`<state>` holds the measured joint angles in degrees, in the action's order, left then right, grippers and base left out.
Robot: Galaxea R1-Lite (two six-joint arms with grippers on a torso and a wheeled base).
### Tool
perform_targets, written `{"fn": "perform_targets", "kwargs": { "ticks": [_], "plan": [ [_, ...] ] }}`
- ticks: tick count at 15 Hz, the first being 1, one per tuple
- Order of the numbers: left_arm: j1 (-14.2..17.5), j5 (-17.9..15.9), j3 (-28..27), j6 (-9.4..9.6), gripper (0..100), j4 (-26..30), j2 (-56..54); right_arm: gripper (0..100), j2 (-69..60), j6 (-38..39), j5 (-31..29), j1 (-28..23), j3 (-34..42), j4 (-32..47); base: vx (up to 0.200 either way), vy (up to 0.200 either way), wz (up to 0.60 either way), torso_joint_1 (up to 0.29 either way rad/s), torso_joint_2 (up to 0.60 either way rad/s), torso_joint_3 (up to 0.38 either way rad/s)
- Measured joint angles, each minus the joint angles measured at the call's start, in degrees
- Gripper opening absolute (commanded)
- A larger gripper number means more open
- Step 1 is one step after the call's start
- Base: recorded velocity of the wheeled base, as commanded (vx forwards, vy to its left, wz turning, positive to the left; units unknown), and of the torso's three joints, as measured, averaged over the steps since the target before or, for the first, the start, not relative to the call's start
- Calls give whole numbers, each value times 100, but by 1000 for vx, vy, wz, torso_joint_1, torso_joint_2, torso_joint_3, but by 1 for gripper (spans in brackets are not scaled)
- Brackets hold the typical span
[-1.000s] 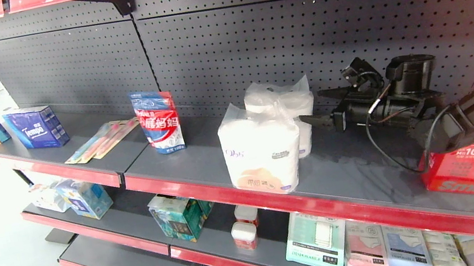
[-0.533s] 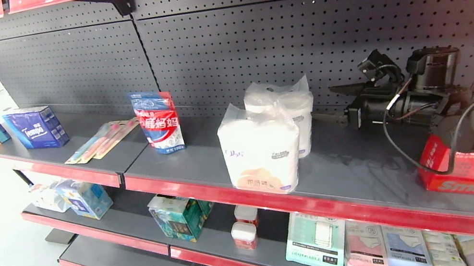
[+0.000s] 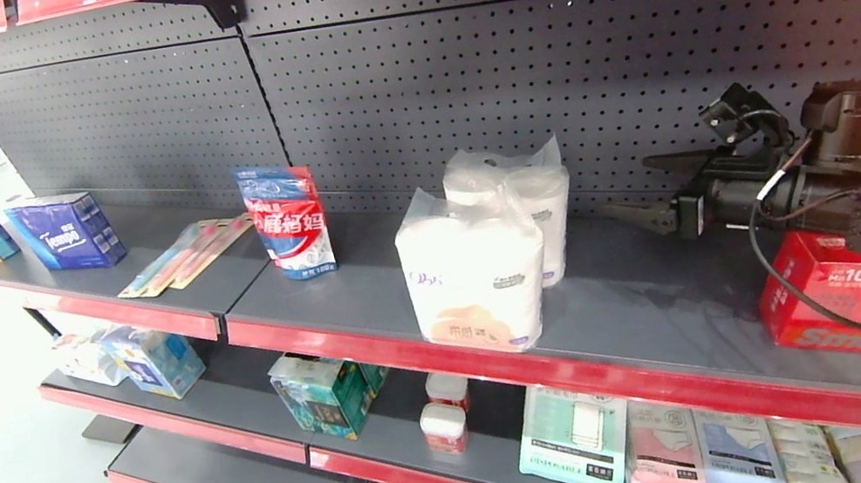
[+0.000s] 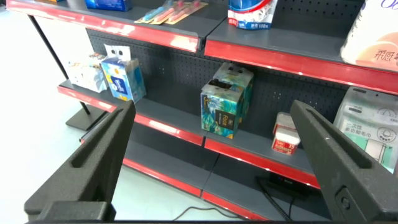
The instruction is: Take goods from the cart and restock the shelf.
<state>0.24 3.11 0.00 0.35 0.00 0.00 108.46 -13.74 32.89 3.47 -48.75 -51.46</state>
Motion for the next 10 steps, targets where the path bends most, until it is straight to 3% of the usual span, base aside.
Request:
{"fn": "perform_targets", "kwargs": {
  "ticks": [5,7,10],
  "plan": [
    [0,1,0,0,100,0,0,100,-802,393,-928,-65,369,121,0,0,0,0,0,0],
    [-2,0,0,0,100,0,0,100,-1357,460,-1519,-76,551,764,0,0,0,0,0,0],
    [5,1,0,-2,100,0,0,100,-2509,479,-1932,-155,1019,1908,0,0,0,0,0,0]
  ]
}}
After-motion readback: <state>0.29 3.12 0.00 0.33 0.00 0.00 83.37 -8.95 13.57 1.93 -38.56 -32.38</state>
